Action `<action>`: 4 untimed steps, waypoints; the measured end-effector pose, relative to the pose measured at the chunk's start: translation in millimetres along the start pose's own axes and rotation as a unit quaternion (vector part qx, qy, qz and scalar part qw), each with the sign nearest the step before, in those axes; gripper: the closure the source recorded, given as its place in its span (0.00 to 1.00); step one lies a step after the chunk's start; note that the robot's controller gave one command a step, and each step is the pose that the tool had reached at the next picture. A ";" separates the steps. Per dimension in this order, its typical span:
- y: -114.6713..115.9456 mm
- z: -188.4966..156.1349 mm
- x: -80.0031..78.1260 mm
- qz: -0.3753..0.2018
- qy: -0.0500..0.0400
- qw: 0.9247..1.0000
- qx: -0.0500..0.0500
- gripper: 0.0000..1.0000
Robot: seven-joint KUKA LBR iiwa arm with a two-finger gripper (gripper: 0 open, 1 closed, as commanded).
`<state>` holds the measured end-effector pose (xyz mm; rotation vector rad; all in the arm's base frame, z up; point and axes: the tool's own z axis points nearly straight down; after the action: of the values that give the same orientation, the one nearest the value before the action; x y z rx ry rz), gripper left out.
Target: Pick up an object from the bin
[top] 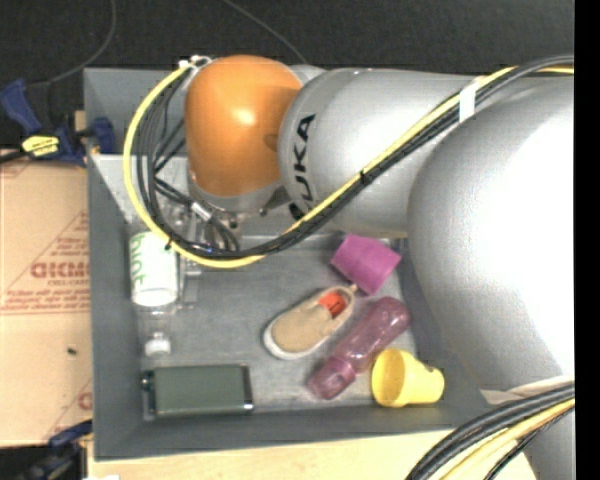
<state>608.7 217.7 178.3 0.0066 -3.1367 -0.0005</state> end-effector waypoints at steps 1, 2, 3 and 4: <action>-1.1 -5.3 -2.0 0.002 -0.004 1.000 -0.001 0.00; 11.2 17.4 -36.3 -0.226 -0.003 0.974 0.000 0.00; 13.0 59.3 -21.5 -0.265 -0.008 0.964 -0.001 0.00; 9.4 72.0 -38.6 -0.527 -0.010 0.850 0.001 0.00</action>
Offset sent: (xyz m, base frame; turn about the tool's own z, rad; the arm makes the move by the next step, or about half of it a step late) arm 0.0344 0.0122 -0.0183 -0.4599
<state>646.9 227.3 106.1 1.6690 -2.6810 0.0001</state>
